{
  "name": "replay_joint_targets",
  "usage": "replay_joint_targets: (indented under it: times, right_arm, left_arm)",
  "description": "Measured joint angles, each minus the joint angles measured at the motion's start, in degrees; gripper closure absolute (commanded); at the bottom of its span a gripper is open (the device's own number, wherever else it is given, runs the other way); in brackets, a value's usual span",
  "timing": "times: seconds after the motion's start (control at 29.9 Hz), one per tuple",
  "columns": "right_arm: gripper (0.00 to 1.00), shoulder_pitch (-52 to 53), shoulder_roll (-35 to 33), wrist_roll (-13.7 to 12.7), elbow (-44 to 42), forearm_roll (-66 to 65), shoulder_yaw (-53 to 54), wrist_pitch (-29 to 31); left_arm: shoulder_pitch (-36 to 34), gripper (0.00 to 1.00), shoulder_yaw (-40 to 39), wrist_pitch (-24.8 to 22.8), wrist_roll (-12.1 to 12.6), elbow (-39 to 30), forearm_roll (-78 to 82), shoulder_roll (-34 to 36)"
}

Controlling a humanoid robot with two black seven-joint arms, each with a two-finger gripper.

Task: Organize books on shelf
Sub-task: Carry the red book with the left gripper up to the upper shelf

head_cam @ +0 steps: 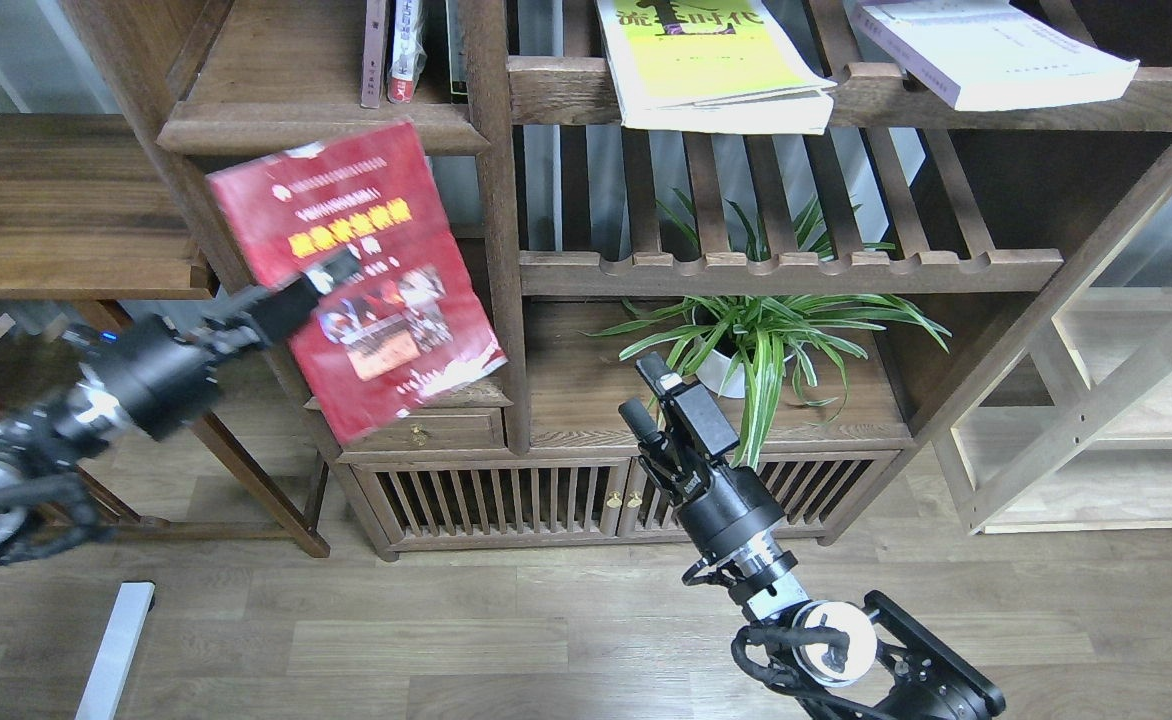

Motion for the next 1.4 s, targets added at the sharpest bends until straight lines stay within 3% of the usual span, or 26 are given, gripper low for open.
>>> replay_joint_targets:
  times: [0.37, 0.53, 0.74, 1.14, 1.4]
  right_arm:
    - [0.01, -0.03, 0.00, -0.04, -1.29, -6.23, -1.23, -0.03]
    - [0.01, -0.59, 0.00, -0.04, -1.30, -8.09, -3.23, -0.03]
    - [0.01, -0.30, -0.06, -0.06, -0.77, -10.38, -5.40, -0.03]
    - [0.01, -0.13, 0.00, -0.06, -0.47, -15.27, -6.61, -0.03]
    - [0.01, -0.06, 0.00, -0.06, -0.42, -15.37, -6.69, -0.03]
  left_arm:
    - [10.33, 1.00, -28.77, -0.01, 0.89, -6.38, 11.21, 0.23]
    - [11.20, 1.00, -35.60, -0.01, 3.94, -6.55, 11.46, -0.31]
    - [10.26, 1.00, -36.89, -0.01, 7.28, -6.66, 12.33, -0.67]
    - [-1.04, 1.00, -34.13, 0.05, 7.54, -4.07, 18.96, -2.56]
    - [-12.87, 1.00, -25.86, 6.40, 7.54, 2.58, 23.64, -2.95]
